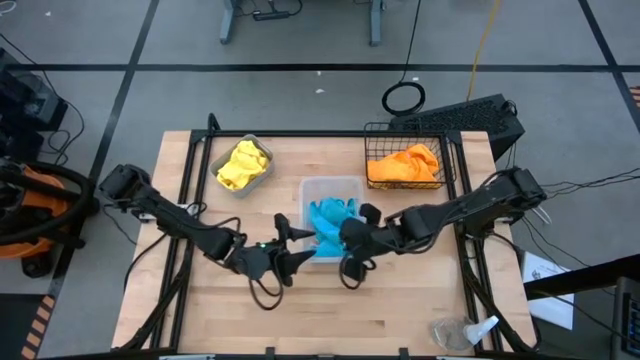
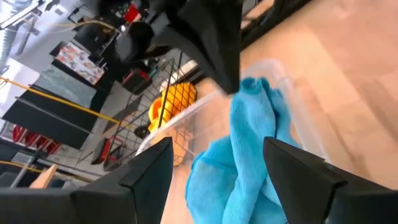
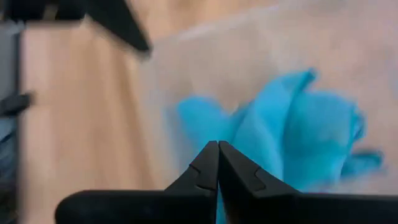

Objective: Sort microfiber towel by color & place in baskets
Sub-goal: Put the blue towel into the transparent bin

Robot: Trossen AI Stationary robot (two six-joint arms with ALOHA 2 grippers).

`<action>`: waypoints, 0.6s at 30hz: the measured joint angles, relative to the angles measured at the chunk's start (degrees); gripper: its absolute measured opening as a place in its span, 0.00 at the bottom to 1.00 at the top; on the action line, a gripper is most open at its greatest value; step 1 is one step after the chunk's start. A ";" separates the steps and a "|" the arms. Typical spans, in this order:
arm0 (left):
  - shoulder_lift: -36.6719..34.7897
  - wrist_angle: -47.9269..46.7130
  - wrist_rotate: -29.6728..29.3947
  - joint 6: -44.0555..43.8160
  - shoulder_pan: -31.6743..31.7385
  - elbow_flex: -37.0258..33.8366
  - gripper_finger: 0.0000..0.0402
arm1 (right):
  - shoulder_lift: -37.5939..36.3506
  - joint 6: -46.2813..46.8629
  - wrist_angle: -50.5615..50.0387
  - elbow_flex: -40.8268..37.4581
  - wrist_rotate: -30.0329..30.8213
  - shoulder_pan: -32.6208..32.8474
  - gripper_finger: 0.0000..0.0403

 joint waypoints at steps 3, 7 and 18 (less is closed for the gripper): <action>-0.71 0.64 0.25 -0.02 -0.36 0.00 0.63 | -0.03 2.37 -10.23 4.13 -2.87 0.03 0.00; -0.67 1.04 0.46 -0.02 -0.34 0.00 0.63 | -0.07 4.03 -13.94 5.82 -5.69 -0.13 0.00; -0.65 1.96 1.84 -0.02 -0.21 0.00 0.63 | 8.50 0.16 -11.60 5.28 -7.00 -2.57 0.00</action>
